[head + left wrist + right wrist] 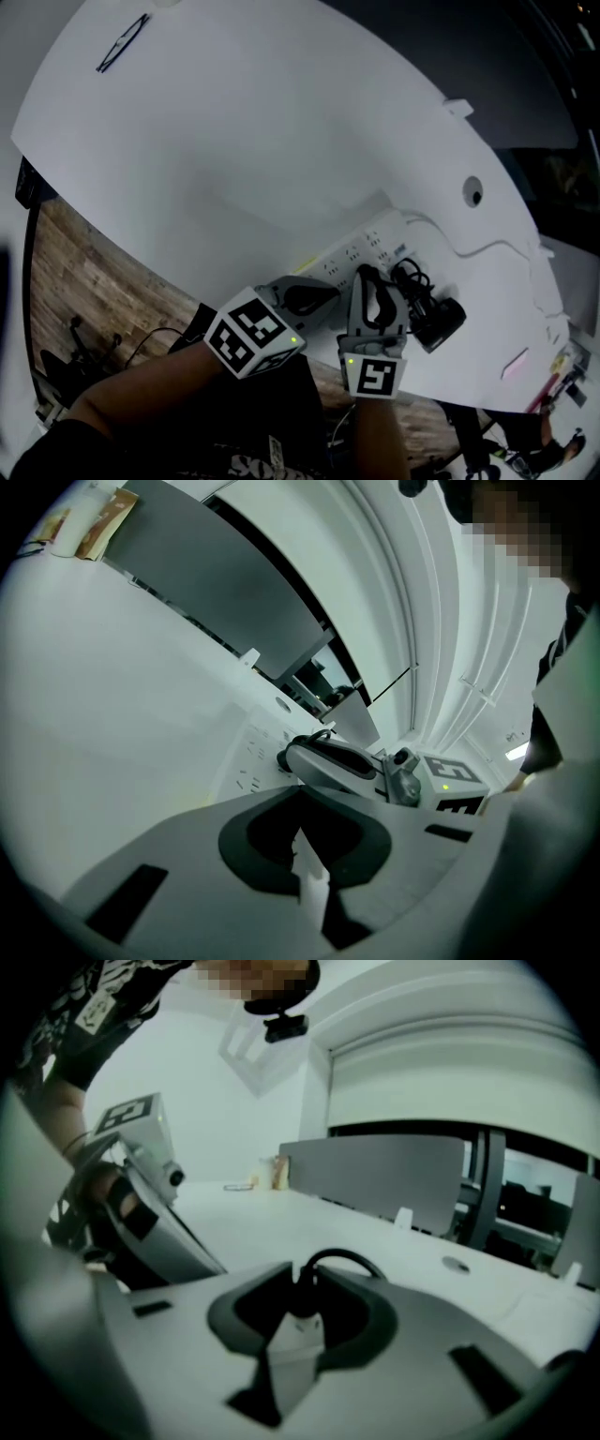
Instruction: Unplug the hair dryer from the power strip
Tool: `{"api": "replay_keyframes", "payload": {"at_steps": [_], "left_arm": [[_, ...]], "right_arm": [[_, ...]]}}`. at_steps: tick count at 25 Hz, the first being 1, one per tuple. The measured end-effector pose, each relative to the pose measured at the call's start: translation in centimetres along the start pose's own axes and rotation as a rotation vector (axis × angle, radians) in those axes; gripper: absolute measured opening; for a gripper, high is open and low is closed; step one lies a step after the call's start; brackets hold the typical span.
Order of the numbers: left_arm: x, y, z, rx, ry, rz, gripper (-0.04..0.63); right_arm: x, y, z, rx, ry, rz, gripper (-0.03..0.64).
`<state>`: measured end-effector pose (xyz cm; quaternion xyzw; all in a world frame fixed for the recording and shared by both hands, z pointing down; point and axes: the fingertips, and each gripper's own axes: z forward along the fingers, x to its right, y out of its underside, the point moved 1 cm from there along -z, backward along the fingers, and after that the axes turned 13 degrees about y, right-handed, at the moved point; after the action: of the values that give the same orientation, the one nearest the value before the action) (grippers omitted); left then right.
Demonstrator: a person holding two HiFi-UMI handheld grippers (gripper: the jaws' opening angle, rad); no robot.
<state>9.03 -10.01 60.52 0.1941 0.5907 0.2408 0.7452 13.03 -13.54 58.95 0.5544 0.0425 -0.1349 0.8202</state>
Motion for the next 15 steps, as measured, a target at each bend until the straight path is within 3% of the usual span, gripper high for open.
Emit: {"api": "replay_keyframes", "payload": {"at_steps": [7,12,15], "left_arm": [[-1.1,0.4,1.1,-0.037,-0.011,0.007,0.028],[-1.0,1.2,1.6,-0.084,-0.032,0.014,0.028],[-1.4,1.3,1.6,-0.107,-0.059,0.029,0.028]], "right_arm": [[-0.2,2.9,2.0,-0.234,-0.019,-0.069,0.124],[0.2,4.2,1.1,-0.162,-0.052,0.062,0.143],[-0.4,4.4,0.5,-0.192,-0.108,0.113,0.164]]}}
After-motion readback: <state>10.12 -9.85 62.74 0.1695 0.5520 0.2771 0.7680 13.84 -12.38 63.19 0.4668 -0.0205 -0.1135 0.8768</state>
